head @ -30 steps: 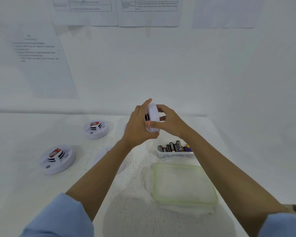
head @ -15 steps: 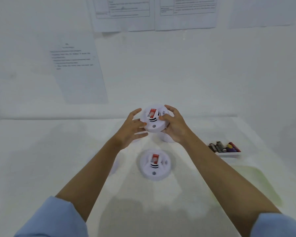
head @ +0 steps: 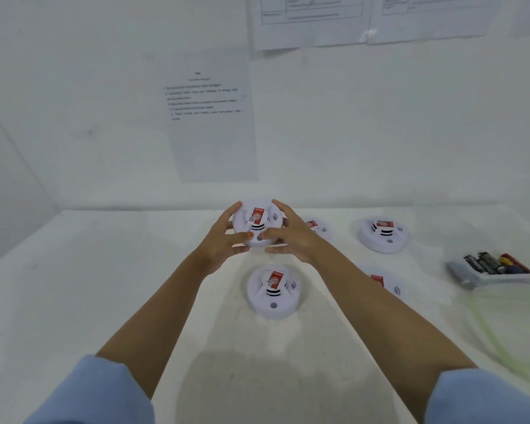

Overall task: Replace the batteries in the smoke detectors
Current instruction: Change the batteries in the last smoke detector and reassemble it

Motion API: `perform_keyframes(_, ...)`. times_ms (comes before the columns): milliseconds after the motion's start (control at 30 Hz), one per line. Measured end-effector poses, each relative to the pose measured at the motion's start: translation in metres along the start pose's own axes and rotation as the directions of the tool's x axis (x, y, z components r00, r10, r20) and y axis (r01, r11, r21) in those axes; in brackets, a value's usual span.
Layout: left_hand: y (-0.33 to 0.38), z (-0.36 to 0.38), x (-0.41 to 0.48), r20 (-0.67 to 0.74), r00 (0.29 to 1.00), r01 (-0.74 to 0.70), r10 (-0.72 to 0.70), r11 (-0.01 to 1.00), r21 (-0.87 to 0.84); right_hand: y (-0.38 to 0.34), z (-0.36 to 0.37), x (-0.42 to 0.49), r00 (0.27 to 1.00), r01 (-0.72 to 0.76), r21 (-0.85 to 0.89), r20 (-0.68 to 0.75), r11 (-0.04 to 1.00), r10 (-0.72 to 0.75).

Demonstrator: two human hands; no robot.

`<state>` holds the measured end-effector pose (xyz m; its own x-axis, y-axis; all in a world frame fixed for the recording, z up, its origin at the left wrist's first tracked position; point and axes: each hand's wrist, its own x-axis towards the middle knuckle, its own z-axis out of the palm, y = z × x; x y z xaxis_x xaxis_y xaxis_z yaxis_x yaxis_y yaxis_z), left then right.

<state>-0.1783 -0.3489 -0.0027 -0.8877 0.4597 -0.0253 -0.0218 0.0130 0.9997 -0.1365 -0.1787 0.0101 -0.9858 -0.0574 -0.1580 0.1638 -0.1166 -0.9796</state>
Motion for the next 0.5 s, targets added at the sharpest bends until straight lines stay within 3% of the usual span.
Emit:
perform_keyframes(233, -0.014, -0.039, 0.004, -0.083, 0.996, -0.036, 0.035, 0.999, -0.009, 0.008, 0.038, 0.026, 1.000, 0.029, -0.062, 0.011, 0.998, -0.029)
perform_keyframes(500, -0.026, -0.079, 0.014, -0.079, 0.997, -0.012, 0.007, 0.998, -0.061, 0.011, 0.072, 0.048, 0.996, 0.092, -0.164, 0.030, 0.982, -0.088)
